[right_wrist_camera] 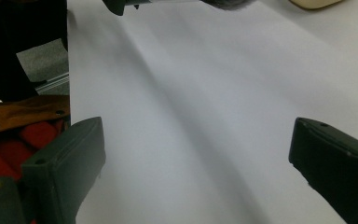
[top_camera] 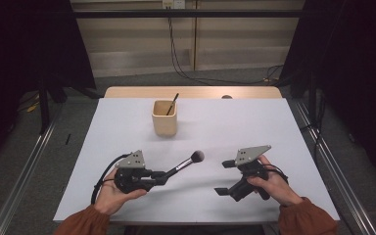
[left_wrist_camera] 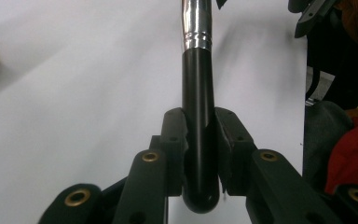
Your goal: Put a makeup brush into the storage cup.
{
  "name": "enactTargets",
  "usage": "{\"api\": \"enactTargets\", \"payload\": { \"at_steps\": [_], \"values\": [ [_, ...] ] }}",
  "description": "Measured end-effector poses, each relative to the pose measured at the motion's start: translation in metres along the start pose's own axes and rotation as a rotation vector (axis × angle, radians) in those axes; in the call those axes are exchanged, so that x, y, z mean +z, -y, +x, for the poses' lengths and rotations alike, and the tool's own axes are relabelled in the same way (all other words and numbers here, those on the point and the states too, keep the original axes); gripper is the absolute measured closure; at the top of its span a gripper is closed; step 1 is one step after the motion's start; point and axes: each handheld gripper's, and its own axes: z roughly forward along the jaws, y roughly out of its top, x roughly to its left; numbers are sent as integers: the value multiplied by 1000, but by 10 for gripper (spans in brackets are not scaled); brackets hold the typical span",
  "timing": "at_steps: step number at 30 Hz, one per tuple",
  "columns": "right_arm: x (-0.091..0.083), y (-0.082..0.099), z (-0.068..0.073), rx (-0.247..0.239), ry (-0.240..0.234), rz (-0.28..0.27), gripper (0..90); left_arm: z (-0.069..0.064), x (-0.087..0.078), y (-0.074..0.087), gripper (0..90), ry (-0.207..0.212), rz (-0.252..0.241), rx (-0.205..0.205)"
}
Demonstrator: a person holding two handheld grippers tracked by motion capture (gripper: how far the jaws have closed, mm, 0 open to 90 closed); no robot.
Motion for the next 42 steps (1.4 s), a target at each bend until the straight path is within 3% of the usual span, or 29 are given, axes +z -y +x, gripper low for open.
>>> {"api": "enactTargets", "payload": {
  "at_steps": [7,14,18,20,21,25,28,37,42],
  "values": [
    [1,-1,4,1,23,-63,75,0,-1,-1,748,0,-83,10],
    [4,-2,8,-4,35,-110,34,1,-1,-1,748,-4,-131,9],
    [5,-3,10,-26,61,-155,14,1,-2,-3,749,-27,-162,10],
    [6,-2,9,-82,96,-211,43,1,-2,-4,748,-32,-176,13],
    [6,-2,9,-83,100,-224,40,1,-2,-5,748,-31,-192,7],
    [7,-3,8,-74,95,-271,91,1,-2,-8,749,-31,-237,19],
    [7,-4,7,-57,68,-265,89,0,1,-10,748,-9,-255,20],
    [5,-8,9,-27,1,-321,41,-4,9,-24,748,5,-285,44],
    [5,-10,10,-13,7,-358,33,-8,17,-26,748,15,-294,65]
  ]
}}
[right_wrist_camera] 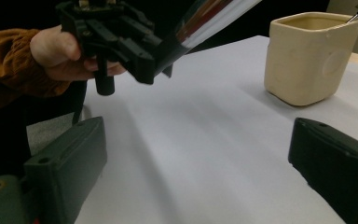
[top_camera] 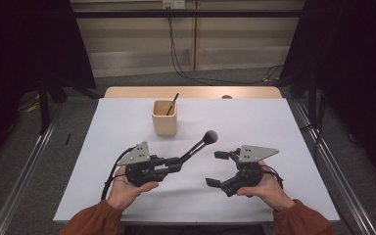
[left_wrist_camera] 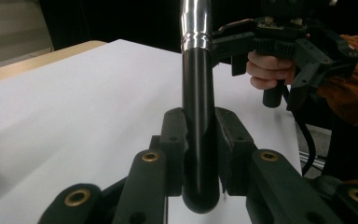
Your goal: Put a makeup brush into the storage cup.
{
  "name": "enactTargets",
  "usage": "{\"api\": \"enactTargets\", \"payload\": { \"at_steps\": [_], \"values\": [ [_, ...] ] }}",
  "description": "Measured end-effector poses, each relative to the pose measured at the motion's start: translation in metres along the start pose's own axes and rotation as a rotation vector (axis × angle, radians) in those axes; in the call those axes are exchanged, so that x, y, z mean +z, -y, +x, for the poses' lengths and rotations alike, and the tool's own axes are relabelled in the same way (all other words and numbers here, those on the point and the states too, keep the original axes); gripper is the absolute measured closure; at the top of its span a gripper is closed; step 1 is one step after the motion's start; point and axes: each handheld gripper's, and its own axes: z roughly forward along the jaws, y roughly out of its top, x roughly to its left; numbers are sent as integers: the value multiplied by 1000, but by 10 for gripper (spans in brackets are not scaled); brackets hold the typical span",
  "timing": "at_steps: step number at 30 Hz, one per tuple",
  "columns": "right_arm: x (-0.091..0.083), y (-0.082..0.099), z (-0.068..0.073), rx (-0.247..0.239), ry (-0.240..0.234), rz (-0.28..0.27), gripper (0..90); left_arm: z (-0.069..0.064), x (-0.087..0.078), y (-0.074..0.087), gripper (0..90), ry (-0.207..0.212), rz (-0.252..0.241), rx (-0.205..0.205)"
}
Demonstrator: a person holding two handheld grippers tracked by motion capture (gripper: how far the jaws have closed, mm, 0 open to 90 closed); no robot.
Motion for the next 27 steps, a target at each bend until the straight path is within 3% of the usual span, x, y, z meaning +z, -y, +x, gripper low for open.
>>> {"api": "enactTargets", "payload": {
  "at_steps": [2,9,20,24,27],
  "values": [
    [0,-1,-1,13,8,-13,54,-1,1,1,748,5,2,3],
    [6,-6,1,23,-31,-50,125,-4,4,7,748,30,5,12],
    [20,-14,-2,52,-49,-90,342,-2,3,8,748,18,5,15],
    [23,-15,-2,48,-73,-91,479,-2,3,10,748,17,-3,2],
    [24,-15,-2,48,-76,-94,506,-2,5,12,748,22,4,7]
  ]
}}
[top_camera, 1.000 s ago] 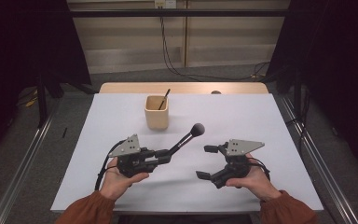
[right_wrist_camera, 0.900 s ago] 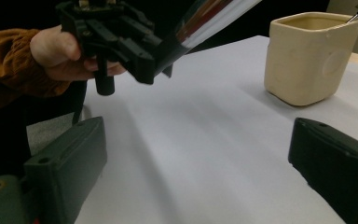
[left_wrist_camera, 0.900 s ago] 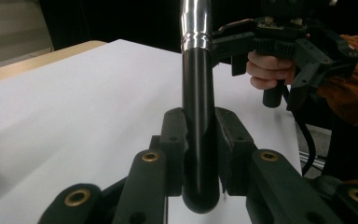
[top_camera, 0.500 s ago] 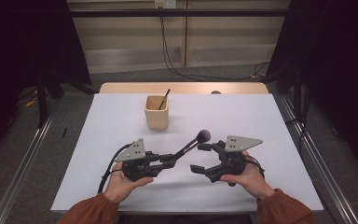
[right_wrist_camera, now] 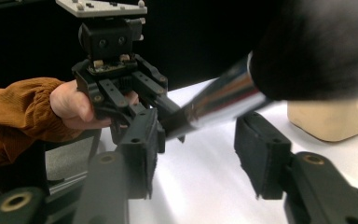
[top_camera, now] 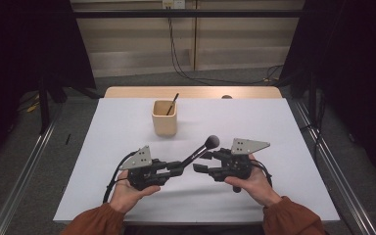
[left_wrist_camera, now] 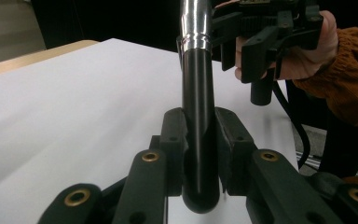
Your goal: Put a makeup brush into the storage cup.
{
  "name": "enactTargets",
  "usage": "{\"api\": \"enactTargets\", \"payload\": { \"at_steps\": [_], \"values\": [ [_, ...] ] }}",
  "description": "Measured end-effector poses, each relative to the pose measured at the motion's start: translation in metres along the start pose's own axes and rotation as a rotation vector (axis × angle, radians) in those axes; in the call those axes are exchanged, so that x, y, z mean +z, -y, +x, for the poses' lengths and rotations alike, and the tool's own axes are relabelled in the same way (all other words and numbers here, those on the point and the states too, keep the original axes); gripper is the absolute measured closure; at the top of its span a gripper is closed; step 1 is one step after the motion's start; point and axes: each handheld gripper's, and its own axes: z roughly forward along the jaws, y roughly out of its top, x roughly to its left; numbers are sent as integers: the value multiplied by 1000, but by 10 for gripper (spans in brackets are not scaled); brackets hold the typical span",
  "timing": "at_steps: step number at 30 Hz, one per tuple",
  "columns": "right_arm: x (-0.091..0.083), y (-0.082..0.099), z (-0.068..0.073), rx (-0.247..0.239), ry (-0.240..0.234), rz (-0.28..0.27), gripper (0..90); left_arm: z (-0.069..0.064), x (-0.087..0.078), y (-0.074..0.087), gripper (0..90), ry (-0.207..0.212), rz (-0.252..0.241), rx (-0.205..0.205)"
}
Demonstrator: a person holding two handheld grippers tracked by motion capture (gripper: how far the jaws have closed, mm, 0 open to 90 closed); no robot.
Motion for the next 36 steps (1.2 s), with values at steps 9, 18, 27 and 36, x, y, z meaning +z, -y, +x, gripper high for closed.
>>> {"api": "enactTargets", "payload": {
  "at_steps": [9,18,27,36],
  "values": [
    [-1,1,-4,44,-8,-21,610,-5,6,4,748,18,24,14],
    [0,2,-5,84,-36,-37,648,-5,9,4,748,27,34,20],
    [4,-1,-5,99,-69,-68,702,-6,12,5,743,4,39,24],
    [1,-3,-5,96,-50,-72,709,-3,11,6,639,-22,20,-15]
  ]
}}
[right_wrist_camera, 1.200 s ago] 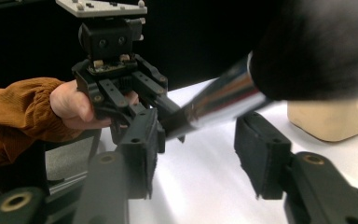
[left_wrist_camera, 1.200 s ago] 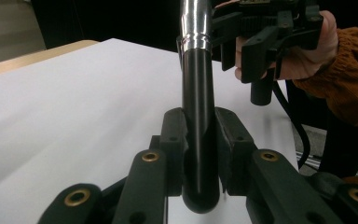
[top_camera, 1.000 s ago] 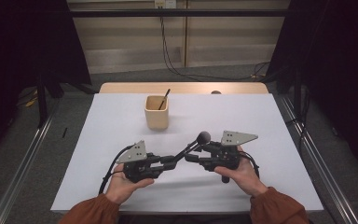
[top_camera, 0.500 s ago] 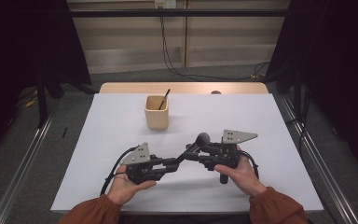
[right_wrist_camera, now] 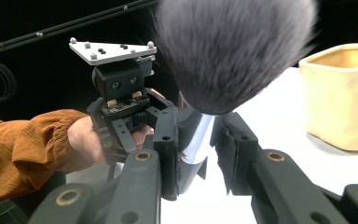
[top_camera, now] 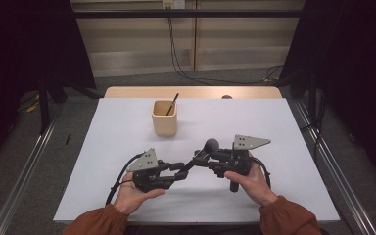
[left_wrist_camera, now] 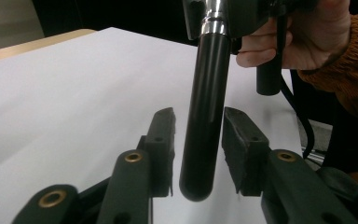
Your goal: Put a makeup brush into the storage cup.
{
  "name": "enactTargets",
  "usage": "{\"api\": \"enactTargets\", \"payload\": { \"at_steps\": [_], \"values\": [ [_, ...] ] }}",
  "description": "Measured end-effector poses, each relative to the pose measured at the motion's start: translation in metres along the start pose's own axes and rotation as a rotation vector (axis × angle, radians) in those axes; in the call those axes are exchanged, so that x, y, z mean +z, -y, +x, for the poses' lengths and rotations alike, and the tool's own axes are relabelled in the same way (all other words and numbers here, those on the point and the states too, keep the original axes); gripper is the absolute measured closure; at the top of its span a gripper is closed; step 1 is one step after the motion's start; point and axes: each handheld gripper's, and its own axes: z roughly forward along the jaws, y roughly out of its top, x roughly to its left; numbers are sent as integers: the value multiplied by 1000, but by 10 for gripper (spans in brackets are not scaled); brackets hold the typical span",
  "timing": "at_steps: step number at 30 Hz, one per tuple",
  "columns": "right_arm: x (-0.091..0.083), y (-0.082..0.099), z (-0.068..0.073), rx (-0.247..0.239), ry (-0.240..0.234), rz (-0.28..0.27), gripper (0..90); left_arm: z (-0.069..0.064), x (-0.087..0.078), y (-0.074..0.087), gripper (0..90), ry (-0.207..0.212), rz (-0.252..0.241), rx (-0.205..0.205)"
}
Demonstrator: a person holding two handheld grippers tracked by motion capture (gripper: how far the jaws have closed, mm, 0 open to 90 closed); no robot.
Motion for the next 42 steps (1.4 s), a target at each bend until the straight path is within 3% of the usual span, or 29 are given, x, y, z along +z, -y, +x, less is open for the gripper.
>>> {"api": "enactTargets", "payload": {
  "at_steps": [2,7,14,16,21,26,30,33,42],
  "values": [
    [-1,-1,-1,2,3,3,708,0,0,0,605,-7,-3,-6],
    [-5,-3,-3,-4,17,19,709,3,-2,0,403,-42,-4,-54],
    [-10,-7,-5,-23,42,67,709,7,-11,-4,243,-60,-5,-73],
    [-12,-9,-6,-17,51,82,709,7,-13,-5,160,-80,11,-75],
    [-16,-15,-8,-12,65,103,709,10,-17,-9,68,-106,45,-85],
    [-20,-24,-7,-7,78,120,709,11,-18,-10,24,-100,81,-72],
    [-23,-31,-10,-2,86,153,709,11,-19,-13,24,-83,68,-84],
    [-23,-37,-11,-21,105,190,709,10,-20,-14,24,-91,67,-74],
    [-12,-48,-16,-52,93,290,709,9,-14,-23,24,-98,58,-46]
  ]
}}
